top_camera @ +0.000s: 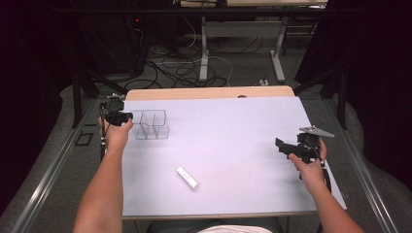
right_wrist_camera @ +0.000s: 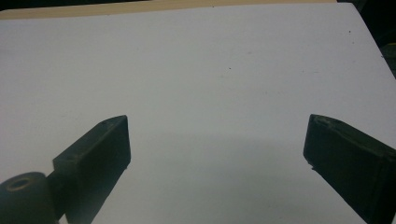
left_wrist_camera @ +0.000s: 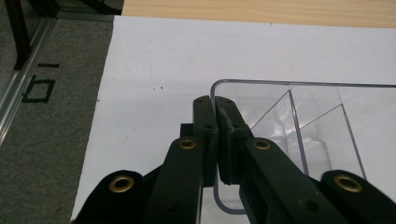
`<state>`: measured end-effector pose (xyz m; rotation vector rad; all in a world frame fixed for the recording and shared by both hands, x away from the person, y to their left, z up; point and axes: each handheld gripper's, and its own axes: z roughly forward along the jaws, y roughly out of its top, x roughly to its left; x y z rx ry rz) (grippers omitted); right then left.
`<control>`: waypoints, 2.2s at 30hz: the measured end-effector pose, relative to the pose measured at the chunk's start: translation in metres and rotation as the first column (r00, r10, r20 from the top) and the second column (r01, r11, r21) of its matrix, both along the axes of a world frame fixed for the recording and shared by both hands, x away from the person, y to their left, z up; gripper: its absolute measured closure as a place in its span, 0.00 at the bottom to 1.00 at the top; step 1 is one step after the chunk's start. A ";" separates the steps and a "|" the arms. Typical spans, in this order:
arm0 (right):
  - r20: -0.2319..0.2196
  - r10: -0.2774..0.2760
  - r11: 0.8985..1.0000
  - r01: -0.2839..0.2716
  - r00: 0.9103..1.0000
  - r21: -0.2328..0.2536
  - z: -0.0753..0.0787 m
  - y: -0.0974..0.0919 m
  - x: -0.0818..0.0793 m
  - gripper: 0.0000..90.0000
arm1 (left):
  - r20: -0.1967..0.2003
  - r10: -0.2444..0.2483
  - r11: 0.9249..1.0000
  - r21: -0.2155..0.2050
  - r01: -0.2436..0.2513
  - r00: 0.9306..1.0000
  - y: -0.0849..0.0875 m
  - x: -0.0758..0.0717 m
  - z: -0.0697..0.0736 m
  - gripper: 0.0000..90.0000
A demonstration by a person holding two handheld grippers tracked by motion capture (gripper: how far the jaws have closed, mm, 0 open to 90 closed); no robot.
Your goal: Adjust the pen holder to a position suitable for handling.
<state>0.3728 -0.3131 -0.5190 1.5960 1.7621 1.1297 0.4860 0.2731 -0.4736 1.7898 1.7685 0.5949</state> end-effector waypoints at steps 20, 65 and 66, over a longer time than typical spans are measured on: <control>0.000 0.008 1.000 -0.008 1.000 -0.004 0.000 0.002 0.000 0.08 | -0.022 -0.001 0.997 -0.072 0.000 1.000 -0.023 -0.016 0.002 0.98; -0.014 0.030 0.999 -0.031 0.999 -0.009 -0.003 0.006 0.001 0.08 | -0.001 -0.082 0.975 -0.206 0.080 0.997 -0.095 -0.054 0.000 0.90; -0.016 0.032 0.999 -0.032 0.999 -0.009 -0.003 0.006 0.001 0.08 | 0.006 -0.089 0.973 -0.212 0.089 0.996 -0.094 -0.054 0.001 0.87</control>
